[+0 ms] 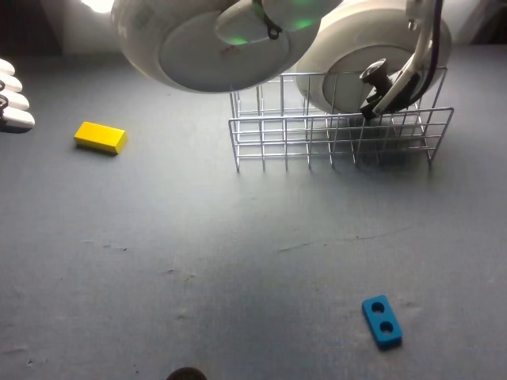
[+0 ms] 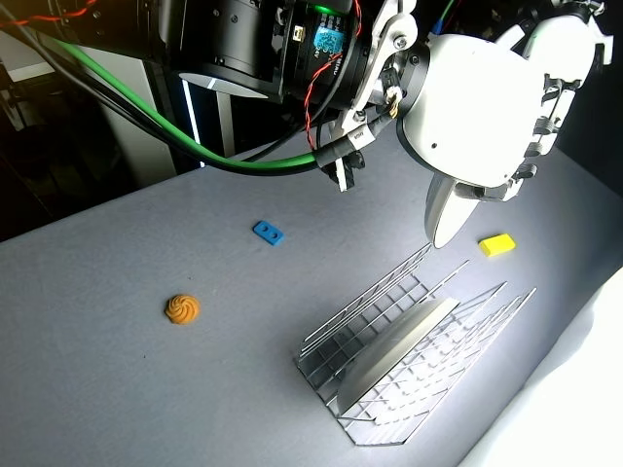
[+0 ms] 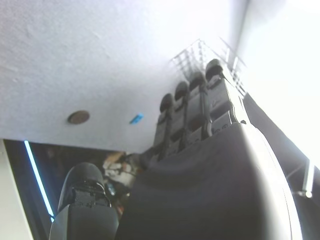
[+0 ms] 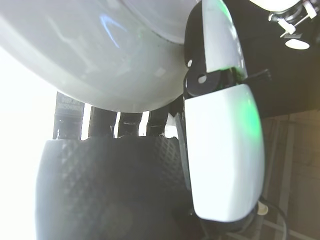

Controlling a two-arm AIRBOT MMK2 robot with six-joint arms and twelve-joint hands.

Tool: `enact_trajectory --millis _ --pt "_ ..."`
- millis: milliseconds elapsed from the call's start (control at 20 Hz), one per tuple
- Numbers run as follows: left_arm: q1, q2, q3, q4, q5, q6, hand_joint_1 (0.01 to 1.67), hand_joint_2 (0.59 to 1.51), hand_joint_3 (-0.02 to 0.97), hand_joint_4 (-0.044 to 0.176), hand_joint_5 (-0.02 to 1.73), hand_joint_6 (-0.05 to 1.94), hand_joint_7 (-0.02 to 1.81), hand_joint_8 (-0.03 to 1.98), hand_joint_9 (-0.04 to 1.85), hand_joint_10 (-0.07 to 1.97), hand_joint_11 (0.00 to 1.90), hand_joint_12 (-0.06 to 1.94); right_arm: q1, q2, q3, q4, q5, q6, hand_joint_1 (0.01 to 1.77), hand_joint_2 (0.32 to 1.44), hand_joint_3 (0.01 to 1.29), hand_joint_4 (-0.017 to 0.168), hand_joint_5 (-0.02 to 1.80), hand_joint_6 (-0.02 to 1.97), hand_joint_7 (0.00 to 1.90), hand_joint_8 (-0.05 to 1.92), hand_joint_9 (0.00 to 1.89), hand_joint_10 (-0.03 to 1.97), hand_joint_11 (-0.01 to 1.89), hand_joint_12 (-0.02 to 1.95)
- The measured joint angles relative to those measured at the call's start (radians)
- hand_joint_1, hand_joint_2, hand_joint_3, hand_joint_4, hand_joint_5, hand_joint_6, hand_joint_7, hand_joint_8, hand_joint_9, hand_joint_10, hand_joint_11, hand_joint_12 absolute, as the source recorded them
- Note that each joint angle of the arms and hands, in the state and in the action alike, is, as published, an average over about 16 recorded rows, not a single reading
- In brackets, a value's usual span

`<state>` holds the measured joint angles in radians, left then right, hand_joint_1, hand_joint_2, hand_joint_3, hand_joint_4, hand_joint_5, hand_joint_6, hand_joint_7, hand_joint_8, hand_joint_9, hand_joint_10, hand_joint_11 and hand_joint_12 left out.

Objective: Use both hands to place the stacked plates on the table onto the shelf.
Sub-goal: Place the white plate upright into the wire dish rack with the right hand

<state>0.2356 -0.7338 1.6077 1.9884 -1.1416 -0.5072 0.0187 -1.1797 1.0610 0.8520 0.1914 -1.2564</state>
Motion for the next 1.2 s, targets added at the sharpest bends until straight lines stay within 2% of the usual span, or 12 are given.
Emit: enact_trajectory --millis 500,1200 --pt "0.0 0.0 0.0 0.005 0.0 0.0 0.01 1.101 0.008 0.003 0.06 0.01 0.07 0.01 0.02 0.01 0.02 0.0 -0.035 0.033 0.016 0.038 0.007 0.0 1.21 0.98 0.02 0.024 1.01 0.79 1.12 0.72 1.34 0.02 0.89 1.04" --pt "0.0 0.0 0.0 0.008 0.0 0.0 0.01 1.101 0.008 0.003 0.06 0.01 0.06 0.01 0.02 0.01 0.02 0.0 -0.08 0.049 0.091 0.045 -0.055 -0.009 1.21 0.98 0.02 0.025 1.01 0.79 1.1 0.74 1.31 0.02 0.85 1.04"
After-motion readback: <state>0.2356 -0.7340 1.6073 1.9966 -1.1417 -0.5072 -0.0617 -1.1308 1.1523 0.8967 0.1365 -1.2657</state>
